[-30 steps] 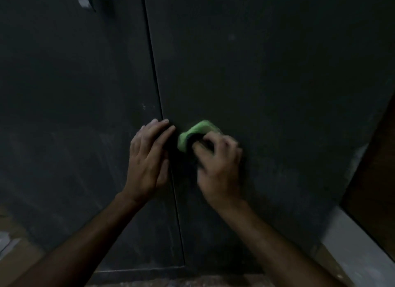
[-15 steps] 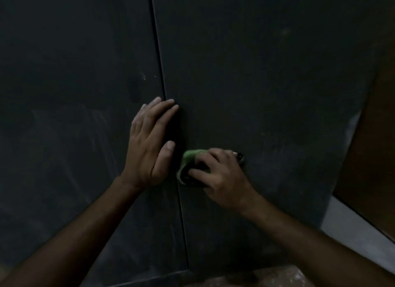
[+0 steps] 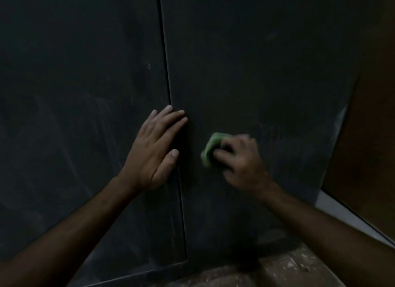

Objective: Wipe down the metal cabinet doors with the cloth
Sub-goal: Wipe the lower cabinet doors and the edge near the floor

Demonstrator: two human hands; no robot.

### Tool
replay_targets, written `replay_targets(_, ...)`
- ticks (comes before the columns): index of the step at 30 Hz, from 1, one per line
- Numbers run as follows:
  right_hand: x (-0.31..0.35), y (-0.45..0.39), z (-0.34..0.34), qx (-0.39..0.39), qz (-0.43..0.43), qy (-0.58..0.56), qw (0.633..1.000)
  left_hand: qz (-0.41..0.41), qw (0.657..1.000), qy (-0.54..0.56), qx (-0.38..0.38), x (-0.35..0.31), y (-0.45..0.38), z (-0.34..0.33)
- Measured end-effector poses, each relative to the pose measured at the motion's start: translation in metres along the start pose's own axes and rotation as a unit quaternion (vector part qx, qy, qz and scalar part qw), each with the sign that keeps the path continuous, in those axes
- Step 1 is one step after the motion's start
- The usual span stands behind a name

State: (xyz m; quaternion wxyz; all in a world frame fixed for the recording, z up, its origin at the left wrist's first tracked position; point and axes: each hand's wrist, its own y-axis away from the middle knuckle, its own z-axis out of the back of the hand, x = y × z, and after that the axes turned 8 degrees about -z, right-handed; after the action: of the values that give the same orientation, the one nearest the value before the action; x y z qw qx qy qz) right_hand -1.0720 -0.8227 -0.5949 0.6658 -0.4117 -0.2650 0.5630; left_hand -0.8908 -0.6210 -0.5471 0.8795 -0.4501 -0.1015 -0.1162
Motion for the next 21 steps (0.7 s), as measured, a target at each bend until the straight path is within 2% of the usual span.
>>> replay_targets(1,0.003,-0.015,0.001,-0.048,-0.065,-0.013,0.997,-0.003,1.0,-0.004,0.007,-0.002,0.003,-0.002)
replay_targets(2,0.013,-0.024,-0.004,-0.083,-0.094,-0.024,0.992,-0.003,1.0,-0.006,0.009,-0.004,0.004,-0.004)
replay_targets(3,0.026,-0.023,-0.011,-0.094,-0.085,-0.031,0.992,0.0,1.0,-0.005,0.009,-0.006,0.004,-0.005)
replay_targets(4,0.038,-0.013,-0.021,-0.069,-0.035,-0.034,0.996,0.004,1.0,-0.003,0.008,-0.007,0.004,-0.006)
replay_targets(6,0.049,0.025,-0.031,0.039,0.128,-0.009,0.991,0.013,1.0,0.004,0.008,-0.008,0.004,-0.005)
replay_targets(7,0.042,0.037,-0.026,0.093,0.173,0.007,0.981,0.011,1.0,0.006,0.01,-0.008,0.004,-0.003)
replay_targets(8,0.029,0.04,-0.02,0.115,0.181,0.014,0.977,0.006,1.0,0.007,0.014,-0.006,0.005,-0.002)
replay_targets(9,0.015,0.036,-0.016,0.101,0.161,0.016,0.982,0.0,1.0,0.005,0.018,-0.004,0.005,-0.001)
replay_targets(11,-0.003,0.016,-0.009,0.024,0.047,-0.005,0.999,-0.006,1.0,-0.001,0.021,-0.003,0.007,0.001)
replay_targets(13,-0.001,-0.007,-0.007,-0.064,-0.073,-0.03,0.995,-0.002,1.0,-0.007,0.014,-0.005,0.005,-0.003)
replay_targets(14,0.008,-0.013,-0.011,-0.091,-0.097,-0.038,0.99,0.003,1.0,-0.012,0.007,-0.007,0.004,-0.006)
replay_targets(16,0.018,-0.007,-0.018,-0.081,-0.055,-0.041,0.994,0.015,1.0,-0.027,-0.007,-0.014,0.002,-0.015)
replay_targets(18,0.008,0.011,-0.016,0.004,0.06,-0.009,0.998,0.025,0.999,-0.047,-0.011,-0.018,0.001,-0.02)
replay_targets(19,-0.006,0.018,-0.008,0.033,0.088,0.008,0.996,0.025,0.998,-0.055,-0.007,-0.019,0.001,-0.022)
replay_targets(20,-0.021,0.022,-0.001,0.036,0.08,0.013,0.996,0.024,0.998,-0.064,-0.002,-0.018,0.001,-0.023)
replay_targets(21,-0.035,0.021,0.006,0.009,0.035,0.012,0.999,0.024,0.997,-0.074,0.002,-0.017,0.001,-0.024)
